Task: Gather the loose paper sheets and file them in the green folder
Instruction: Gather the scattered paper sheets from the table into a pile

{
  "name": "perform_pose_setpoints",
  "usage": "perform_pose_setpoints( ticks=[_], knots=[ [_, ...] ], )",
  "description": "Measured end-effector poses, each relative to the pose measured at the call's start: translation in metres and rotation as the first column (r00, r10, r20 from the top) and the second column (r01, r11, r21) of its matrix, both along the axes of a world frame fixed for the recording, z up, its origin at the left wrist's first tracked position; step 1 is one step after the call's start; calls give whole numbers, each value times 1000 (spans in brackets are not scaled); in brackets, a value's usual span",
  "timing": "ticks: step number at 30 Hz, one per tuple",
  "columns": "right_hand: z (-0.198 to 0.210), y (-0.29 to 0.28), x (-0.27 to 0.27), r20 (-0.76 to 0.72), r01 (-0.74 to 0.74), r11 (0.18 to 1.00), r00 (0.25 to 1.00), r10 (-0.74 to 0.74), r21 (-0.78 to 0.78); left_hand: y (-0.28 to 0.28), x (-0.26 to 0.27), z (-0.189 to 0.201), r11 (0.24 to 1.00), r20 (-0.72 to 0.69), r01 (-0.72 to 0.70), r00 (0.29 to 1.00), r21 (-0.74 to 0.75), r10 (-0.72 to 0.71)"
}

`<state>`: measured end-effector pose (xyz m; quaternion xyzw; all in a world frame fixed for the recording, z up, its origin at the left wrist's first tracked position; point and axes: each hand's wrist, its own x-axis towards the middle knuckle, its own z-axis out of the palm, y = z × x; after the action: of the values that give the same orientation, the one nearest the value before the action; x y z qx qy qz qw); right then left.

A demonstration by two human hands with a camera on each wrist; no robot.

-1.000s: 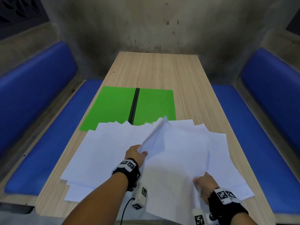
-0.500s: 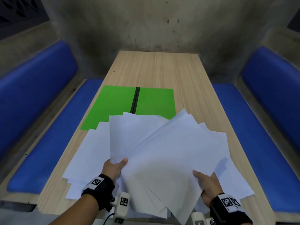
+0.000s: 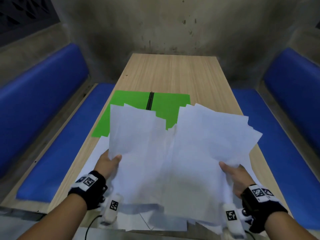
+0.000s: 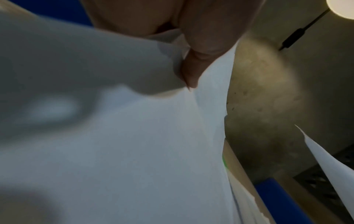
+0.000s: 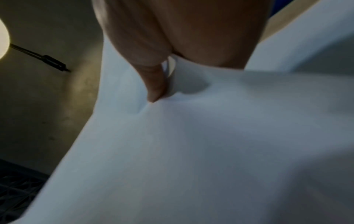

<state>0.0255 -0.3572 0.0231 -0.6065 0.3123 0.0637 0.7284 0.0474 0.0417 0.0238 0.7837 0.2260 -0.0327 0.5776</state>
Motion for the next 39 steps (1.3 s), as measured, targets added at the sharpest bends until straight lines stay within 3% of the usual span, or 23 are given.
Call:
perform_pose_setpoints(
  ticks=[4,6,8,13,18,20,24,26,29,31,35,37,39],
  knots=[
    [23,11,5,72,-168,980,984,161,110,-23,9,29,960,77,137,990,-243,-122],
    [28,22,12,113,-185,965,980,166,185,-46,7,44,898,105,231,973,-374,-206],
    [34,31,17,143,-160,954,982,127,254,-68,5,53,858,127,315,949,-406,-288],
    [53,44,19,293,-164,980,948,124,115,-105,-2,71,813,231,524,849,-253,-475],
    [86,51,8,521,73,994,853,-20,-82,-119,-16,74,897,428,387,862,-212,-270],
    [87,53,0,575,128,969,818,18,-213,-124,-23,69,916,438,341,871,-210,-223],
    [52,53,-13,506,8,933,841,188,-360,-122,-31,41,938,358,346,881,-38,-310],
    [36,48,-16,423,-113,904,855,300,-413,-117,-31,27,901,288,422,854,101,-432],
    [21,45,-18,304,-213,854,870,387,-475,-116,-34,15,865,214,478,839,153,-501],
    [13,44,-17,260,-183,845,900,349,-502,-114,-34,12,872,197,470,850,135,-488],
    [7,38,-9,243,-24,904,960,140,-427,-109,-37,6,922,224,386,899,-4,-375],
    [2,33,-6,210,65,918,978,21,-392,-98,-41,-3,987,173,156,974,-38,-147],
    [-8,26,-5,148,109,917,987,-56,-383,-80,-46,-14,983,12,-180,983,-44,181]
  ],
)
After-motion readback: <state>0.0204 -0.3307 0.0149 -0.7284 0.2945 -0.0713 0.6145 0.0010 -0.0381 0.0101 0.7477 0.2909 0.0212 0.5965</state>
